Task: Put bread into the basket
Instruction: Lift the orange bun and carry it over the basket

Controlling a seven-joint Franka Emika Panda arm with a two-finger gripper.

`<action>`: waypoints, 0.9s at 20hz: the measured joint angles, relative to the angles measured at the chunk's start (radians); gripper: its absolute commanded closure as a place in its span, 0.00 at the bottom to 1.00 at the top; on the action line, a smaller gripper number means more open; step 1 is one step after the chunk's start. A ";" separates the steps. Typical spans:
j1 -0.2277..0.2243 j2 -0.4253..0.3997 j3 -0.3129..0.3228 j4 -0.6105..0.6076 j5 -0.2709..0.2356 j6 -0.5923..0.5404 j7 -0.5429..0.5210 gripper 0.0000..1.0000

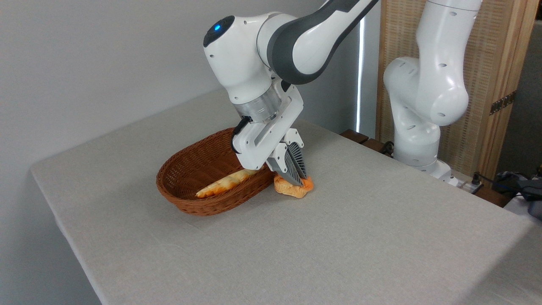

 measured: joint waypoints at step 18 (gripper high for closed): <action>0.048 -0.012 0.071 0.190 -0.129 -0.187 0.055 1.00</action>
